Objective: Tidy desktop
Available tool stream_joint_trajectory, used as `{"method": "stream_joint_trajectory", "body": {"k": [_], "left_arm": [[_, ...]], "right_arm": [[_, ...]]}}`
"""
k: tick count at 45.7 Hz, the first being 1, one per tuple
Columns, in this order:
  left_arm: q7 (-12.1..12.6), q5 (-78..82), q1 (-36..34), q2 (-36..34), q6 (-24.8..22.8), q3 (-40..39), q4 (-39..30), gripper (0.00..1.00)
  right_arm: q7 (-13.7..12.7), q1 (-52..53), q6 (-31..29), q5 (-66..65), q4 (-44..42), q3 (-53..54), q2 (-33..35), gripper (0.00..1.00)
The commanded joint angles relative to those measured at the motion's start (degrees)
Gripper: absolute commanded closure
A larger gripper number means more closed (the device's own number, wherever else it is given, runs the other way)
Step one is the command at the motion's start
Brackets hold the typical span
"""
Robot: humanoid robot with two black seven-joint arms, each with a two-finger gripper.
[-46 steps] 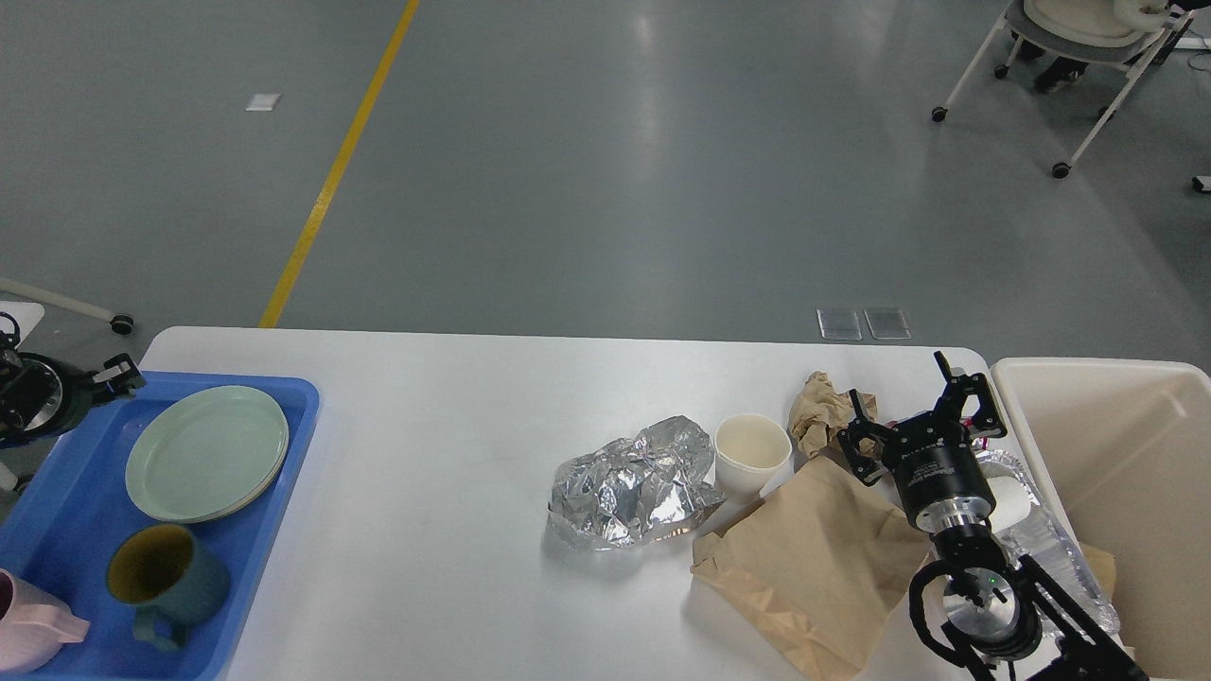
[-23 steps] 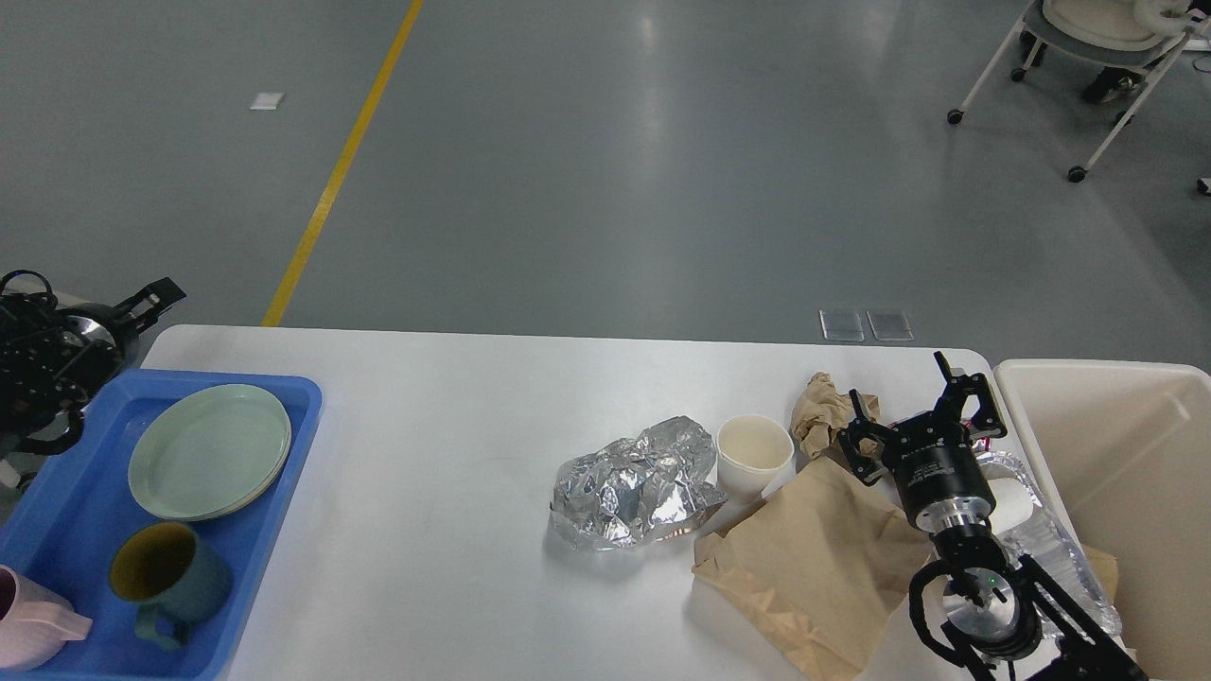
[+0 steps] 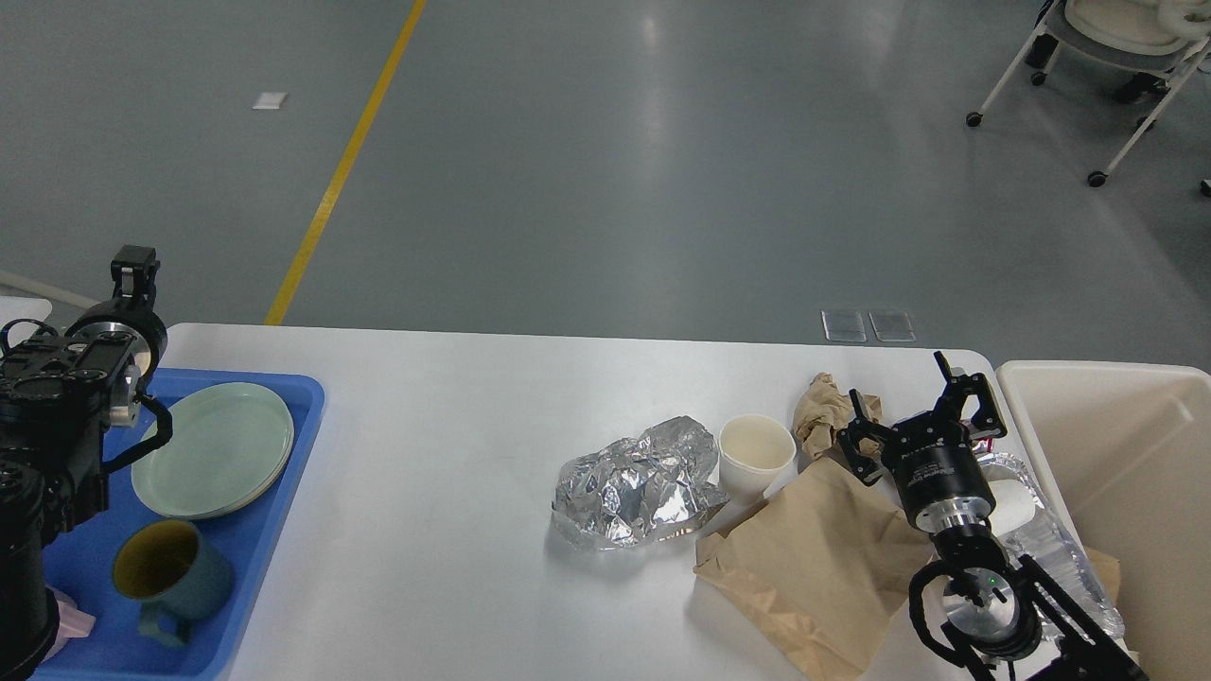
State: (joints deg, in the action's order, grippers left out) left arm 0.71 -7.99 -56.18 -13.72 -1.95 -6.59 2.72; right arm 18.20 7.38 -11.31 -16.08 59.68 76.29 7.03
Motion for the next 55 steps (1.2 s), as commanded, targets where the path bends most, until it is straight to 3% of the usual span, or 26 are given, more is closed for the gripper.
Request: {"method": "stream_joint_trajectory", "body": {"k": [1,6,11,26,34,39,46,49,55], "left_arm": [[6.4,-4.2,-1.6,0.6,-1.8,-9.5,-0.1,0.04],[13.7,-4.5,-3.0,0.8,-3.3,-18.7,-0.1,0.04],[17.6,-4.5,-5.0,1.6,-3.4,-27.5,-0.1,0.04],[17.1,-4.2,-9.6,3.6,-3.6,-29.4,-0.2,0.04],[16.5,-4.8,-13.0,3.1,-3.9,-34.3,-1.0,0.04],[14.1,-5.4,-13.3,3.0,-4.0,-39.5,-1.3,0.04],[8.4,-5.4,-12.9,3.7,-4.0,-40.0,-1.3,0.04],[5.3,-5.1,-12.5,4.0,-4.4,-39.5,-1.3,0.03],[-4.4,-4.8,-9.9,3.7,-8.8,-37.9,-1.3,0.04]], "right_arm": [[0.0,0.0,0.0,0.0,0.0,0.0,0.0,0.00],[0.0,0.0,0.0,0.0,0.0,0.0,0.0,0.00],[0.0,0.0,0.0,0.0,0.0,0.0,0.0,0.00],[0.0,0.0,0.1,0.0,0.0,0.0,0.0,0.00],[0.0,0.0,0.0,0.0,0.0,0.0,0.0,0.00],[0.0,0.0,0.0,0.0,0.0,0.0,0.0,0.00],[0.0,0.0,0.0,0.0,0.0,0.0,0.0,0.00],[0.0,0.0,0.0,0.0,0.0,0.0,0.0,0.00],[0.0,0.0,0.0,0.0,0.0,0.0,0.0,0.00]]}}
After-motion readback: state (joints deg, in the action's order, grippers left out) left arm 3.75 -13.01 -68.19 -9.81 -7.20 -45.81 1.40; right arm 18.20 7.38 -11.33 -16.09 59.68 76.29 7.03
